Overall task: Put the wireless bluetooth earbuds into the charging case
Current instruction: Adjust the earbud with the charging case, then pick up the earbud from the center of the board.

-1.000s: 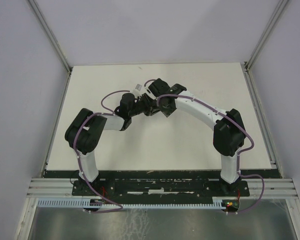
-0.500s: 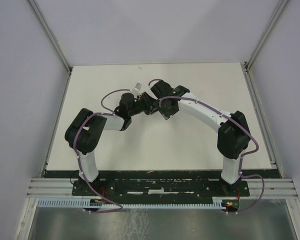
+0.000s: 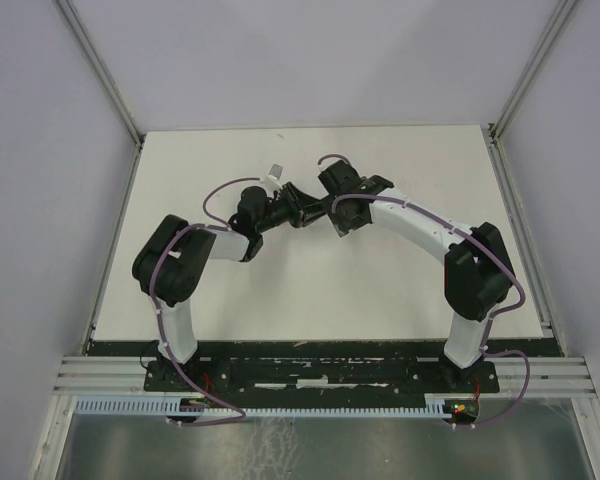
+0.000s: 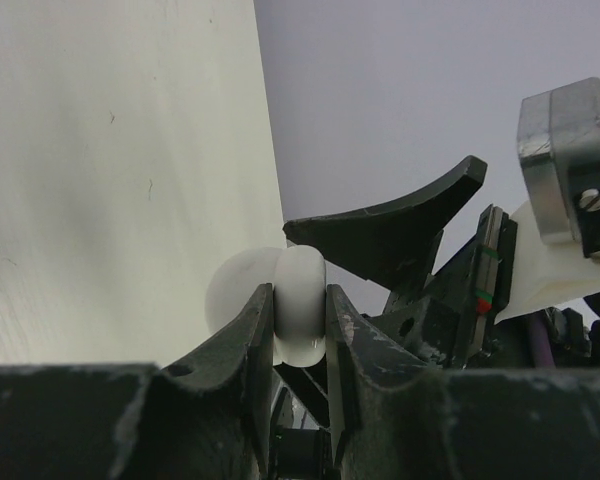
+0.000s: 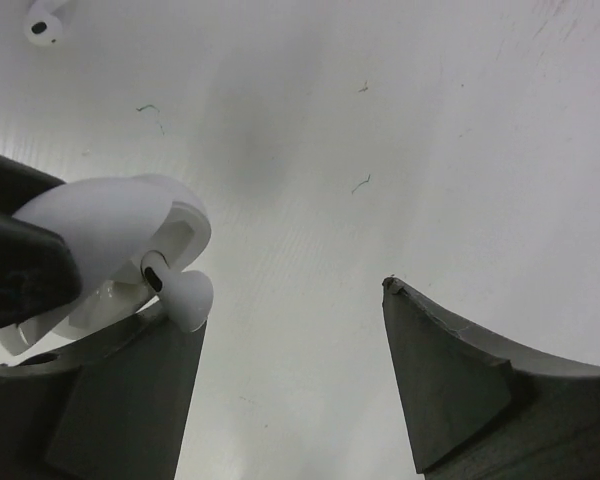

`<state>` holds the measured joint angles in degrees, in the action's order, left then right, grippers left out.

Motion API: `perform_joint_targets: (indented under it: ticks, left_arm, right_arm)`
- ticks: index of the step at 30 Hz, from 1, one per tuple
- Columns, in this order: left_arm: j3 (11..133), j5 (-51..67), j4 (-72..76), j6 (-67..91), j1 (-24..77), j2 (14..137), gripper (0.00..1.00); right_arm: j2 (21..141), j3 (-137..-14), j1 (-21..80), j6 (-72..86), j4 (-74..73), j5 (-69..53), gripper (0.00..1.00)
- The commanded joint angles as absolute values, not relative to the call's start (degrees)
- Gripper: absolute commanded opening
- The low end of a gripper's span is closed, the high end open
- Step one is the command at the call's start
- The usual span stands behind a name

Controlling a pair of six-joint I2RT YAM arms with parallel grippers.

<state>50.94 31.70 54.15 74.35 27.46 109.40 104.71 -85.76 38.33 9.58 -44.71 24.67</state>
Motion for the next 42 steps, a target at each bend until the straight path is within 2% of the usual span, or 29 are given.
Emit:
perform_joint_targets:
  ticks: [1, 25, 29, 35, 42]
  left_arm:
    - [50.95, 33.22, 58.37, 76.38, 27.4, 109.77, 0.03]
    - [50.69, 33.71, 59.76, 77.56, 27.38, 109.77, 0.03]
    - [50.14, 33.57, 60.93, 78.35, 27.01, 109.66, 0.03]
    - [39.12, 27.19, 76.9, 87.81, 21.79, 108.6, 0.03]
    - [28.78, 20.62, 91.99, 94.44, 16.77, 108.54, 0.03]
  right_arm:
    - [102.49, -86.63, 37.25, 11.1, -40.05, 23.92, 0.79]
    - [105.73, -91.13, 32.49, 10.65, -36.89, 22.25, 0.79]
    - [104.04, -88.21, 32.32, 12.15, -35.66, 22.83, 0.79]
    - [102.03, -79.74, 31.71, 13.89, -30.55, 21.5, 0.78]
    - [107.03, -80.0, 31.96, 14.51, -25.32, 14.15, 0.73]
